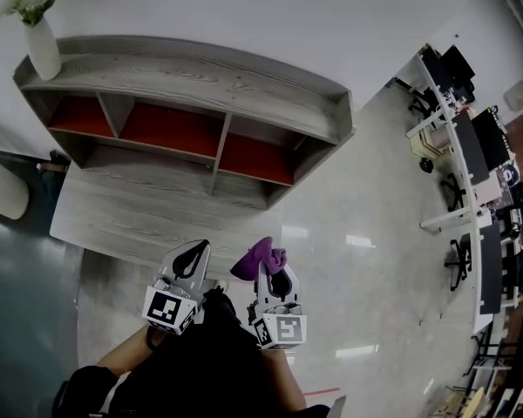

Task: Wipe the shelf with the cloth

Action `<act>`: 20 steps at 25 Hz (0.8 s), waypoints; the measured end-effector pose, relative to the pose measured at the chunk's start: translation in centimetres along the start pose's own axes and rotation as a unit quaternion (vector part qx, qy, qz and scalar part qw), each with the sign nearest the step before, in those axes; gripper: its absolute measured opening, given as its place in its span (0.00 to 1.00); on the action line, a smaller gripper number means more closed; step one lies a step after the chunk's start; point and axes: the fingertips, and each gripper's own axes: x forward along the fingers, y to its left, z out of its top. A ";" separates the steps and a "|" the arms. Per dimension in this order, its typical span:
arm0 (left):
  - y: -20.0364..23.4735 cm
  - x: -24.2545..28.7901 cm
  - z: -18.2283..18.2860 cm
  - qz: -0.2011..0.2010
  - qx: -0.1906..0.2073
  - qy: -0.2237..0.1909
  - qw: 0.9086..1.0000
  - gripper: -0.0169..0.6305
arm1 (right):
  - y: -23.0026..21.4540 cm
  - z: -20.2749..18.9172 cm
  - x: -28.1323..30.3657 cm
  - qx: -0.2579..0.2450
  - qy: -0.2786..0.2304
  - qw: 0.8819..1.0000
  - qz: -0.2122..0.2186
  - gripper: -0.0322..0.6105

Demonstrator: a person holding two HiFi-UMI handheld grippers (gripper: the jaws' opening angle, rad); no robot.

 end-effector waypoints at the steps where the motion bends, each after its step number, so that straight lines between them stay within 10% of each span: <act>1: 0.2 0.9 -0.1 0.004 0.004 0.000 1.000 0.03 | -0.5 0.0 0.8 0.001 -0.001 1.000 0.008 0.18; 20: 3.4 12.1 0.9 -0.006 0.019 0.023 1.000 0.03 | -11.0 -1.6 12.7 -0.013 0.041 0.998 -0.046 0.18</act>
